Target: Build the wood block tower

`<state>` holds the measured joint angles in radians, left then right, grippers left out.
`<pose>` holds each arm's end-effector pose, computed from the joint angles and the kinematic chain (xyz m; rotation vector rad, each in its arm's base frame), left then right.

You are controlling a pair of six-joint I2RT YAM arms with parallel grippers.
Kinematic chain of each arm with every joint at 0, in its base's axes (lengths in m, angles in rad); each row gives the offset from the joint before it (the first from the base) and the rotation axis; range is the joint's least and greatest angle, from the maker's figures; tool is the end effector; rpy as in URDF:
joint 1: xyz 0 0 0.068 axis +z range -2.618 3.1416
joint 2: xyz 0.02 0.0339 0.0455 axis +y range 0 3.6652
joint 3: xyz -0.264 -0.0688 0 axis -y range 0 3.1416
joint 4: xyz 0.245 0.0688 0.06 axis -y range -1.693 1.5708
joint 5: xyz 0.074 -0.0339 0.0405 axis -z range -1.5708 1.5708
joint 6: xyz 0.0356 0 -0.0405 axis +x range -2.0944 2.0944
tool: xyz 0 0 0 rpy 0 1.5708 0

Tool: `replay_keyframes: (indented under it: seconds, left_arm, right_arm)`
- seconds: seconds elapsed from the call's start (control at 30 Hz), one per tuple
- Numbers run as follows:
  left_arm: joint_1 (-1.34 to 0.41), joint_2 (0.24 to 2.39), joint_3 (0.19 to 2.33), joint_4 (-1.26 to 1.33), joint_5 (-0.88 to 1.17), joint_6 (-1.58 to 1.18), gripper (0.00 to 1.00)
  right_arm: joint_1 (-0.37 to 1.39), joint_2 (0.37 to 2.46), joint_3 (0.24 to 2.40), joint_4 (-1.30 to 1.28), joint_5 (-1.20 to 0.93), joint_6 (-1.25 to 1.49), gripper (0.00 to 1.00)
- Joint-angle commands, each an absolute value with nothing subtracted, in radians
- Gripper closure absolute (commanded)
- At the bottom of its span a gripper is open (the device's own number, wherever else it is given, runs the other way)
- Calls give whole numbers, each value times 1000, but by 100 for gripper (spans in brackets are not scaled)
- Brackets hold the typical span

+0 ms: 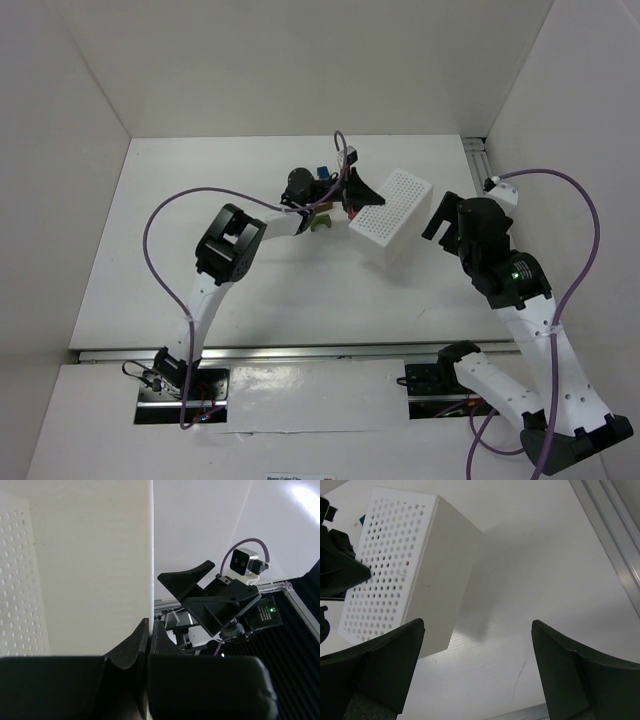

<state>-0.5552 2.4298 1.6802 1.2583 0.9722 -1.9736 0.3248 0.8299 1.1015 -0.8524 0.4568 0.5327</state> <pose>0.4283 -0.3003 0.2087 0.0442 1.8864 -2.5008 0.1475 0.0331 0.3737 0.4730 2.0314 0.0269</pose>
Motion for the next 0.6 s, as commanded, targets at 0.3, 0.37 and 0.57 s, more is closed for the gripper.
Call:
replay_keyframes:
  seconds: [0.3,0.37,0.57]
  left_arm:
    - [-491,2047,1608,854,1158,-1359,100]
    - [-454,1946,1630,406,1128,-1039,100]
    - [-385,1866,1877,-449,703,-485,100]
  right_arm:
    - [330,822,1282,-954,439,493,2]
    - [330,822,1342,-963,430,480,1]
    - [330,831,1390,-919,393,459,1]
